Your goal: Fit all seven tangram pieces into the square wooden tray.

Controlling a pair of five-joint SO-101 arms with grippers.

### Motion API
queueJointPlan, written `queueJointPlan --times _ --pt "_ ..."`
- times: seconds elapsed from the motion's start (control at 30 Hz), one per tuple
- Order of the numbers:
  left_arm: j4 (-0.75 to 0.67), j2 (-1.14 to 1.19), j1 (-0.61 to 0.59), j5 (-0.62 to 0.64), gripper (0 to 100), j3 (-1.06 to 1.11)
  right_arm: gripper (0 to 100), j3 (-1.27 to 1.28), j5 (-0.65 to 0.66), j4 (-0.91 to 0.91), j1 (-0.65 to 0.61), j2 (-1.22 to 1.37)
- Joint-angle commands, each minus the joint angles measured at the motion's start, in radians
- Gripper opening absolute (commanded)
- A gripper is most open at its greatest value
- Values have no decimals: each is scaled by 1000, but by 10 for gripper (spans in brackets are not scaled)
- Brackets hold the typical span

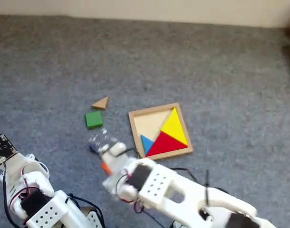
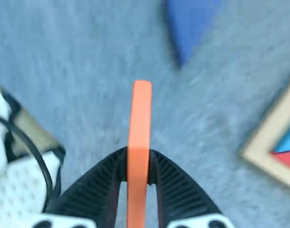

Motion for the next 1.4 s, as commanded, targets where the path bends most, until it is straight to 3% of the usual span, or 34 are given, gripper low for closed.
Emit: queueJointPlan --times 0.0,0.4,0.5,0.7,0.9,1.1,1.37 --pt "-12 -54 -5 -8 8 19 5 -30 14 7 81 -142" --pt "69 -54 160 -8 10 19 5 -35 -3 -50 452 -199" --pt "68 -54 163 -8 10 19 5 -28 -107 -154 515 -197" --pt "68 -54 162 -8 10 19 5 -18 -249 -292 587 -153" --pt "68 -54 157 -8 9 19 5 -19 -377 -470 642 58" --pt "68 -54 157 -8 8 19 5 -22 -384 -549 647 236" --pt "66 -54 157 -8 7 19 5 -74 -382 -547 680 252"
